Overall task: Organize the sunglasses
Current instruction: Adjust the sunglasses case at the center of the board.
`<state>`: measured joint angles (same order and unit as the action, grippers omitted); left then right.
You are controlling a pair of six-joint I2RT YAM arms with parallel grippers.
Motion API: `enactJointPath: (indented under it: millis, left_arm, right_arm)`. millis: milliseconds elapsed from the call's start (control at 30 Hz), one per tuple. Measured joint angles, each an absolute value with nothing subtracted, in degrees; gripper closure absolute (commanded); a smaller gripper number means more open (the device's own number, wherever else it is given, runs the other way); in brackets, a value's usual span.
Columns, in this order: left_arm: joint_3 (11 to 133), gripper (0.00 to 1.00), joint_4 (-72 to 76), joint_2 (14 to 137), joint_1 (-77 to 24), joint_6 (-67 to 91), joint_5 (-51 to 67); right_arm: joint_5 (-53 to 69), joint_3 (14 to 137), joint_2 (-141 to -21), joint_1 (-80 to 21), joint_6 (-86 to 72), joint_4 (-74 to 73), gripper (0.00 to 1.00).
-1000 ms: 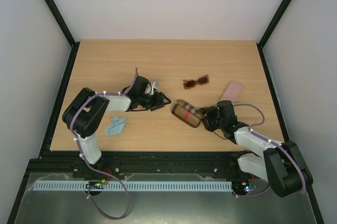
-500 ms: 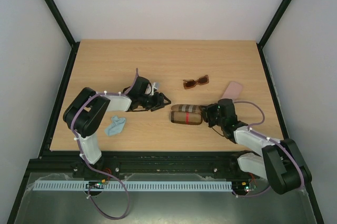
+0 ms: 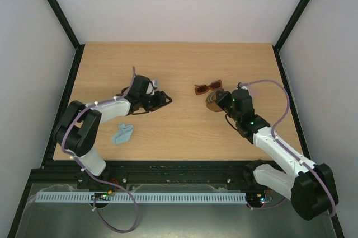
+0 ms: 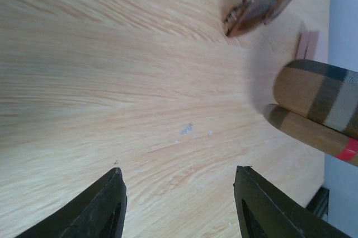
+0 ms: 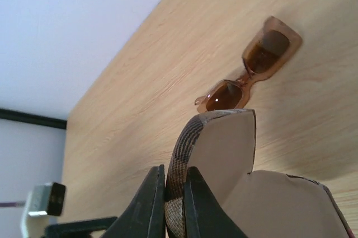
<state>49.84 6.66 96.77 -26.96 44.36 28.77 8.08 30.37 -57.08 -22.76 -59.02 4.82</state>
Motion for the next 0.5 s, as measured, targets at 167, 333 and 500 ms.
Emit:
enactJointPath:
  millis: [167, 333, 500]
  left_arm:
    - [49.8, 0.43, 2.2, 92.6, -23.6, 42.1, 25.3]
    - [49.3, 0.43, -0.2, 89.5, -20.6, 40.5, 23.9]
    - [47.3, 0.43, -2.2, 86.5, -18.0, 39.5, 23.4]
  right_arm:
    - [-2.0, 37.1, -60.8, -31.3, -50.3, 0.5, 0.97]
    - [-10.1, 40.3, -68.4, -39.4, -44.4, -1.4, 0.96]
    - [-20.2, 45.0, -77.1, -48.6, -39.5, -4.5, 0.94]
